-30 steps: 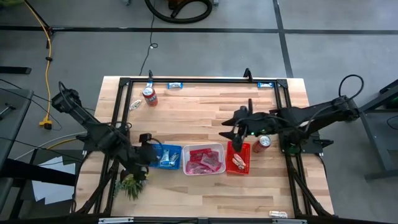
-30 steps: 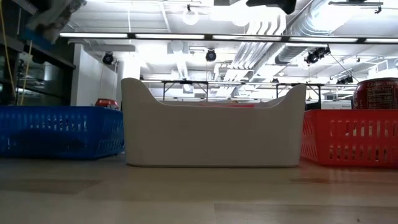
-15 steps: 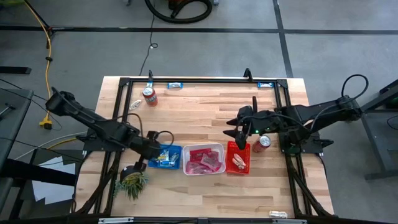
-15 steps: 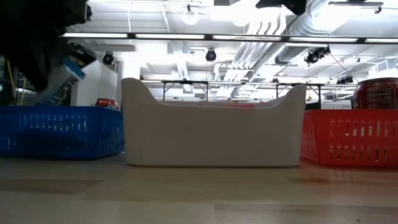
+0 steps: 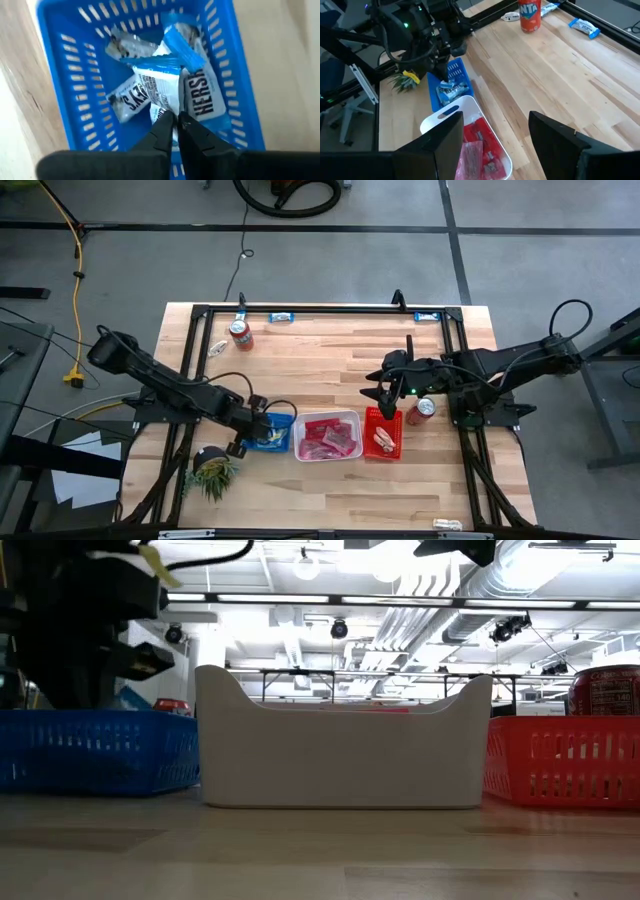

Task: Sort candy
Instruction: Put the white chocolate into the blue bin

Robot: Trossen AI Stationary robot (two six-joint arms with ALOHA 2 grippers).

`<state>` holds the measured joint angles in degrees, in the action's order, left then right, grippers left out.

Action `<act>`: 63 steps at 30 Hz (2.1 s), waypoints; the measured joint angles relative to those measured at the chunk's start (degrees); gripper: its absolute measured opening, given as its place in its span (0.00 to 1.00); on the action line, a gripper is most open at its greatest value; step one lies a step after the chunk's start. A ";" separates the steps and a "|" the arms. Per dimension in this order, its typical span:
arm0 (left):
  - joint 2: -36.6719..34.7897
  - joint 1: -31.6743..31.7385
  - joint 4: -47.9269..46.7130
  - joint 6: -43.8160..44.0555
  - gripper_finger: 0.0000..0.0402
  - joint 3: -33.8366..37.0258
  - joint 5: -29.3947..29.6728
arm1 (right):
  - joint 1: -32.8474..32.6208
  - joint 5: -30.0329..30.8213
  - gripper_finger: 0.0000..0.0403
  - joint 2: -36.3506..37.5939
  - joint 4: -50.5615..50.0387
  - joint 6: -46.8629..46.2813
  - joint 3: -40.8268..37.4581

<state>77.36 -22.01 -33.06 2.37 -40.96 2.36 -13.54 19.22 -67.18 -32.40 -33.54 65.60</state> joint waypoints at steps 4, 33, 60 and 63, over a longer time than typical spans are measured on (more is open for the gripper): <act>-0.05 0.66 -1.84 2.04 0.13 -2.24 1.20 | 0.00 -0.01 0.55 0.00 0.02 1.27 0.00; -20.60 4.66 -2.98 14.83 0.62 -15.03 -0.67 | 0.00 0.19 0.55 -0.02 1.02 0.71 0.00; 21.06 58.27 -12.46 -1.19 0.62 -41.34 1.80 | 17.68 1.87 0.55 -2.93 7.45 5.12 0.02; 31.13 61.27 -20.25 -3.41 0.62 -49.92 4.83 | 20.70 1.22 0.55 -3.96 6.25 10.83 0.02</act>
<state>108.49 39.26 -53.31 -1.04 -90.88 7.19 7.16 20.45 -71.13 -26.14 -22.71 65.63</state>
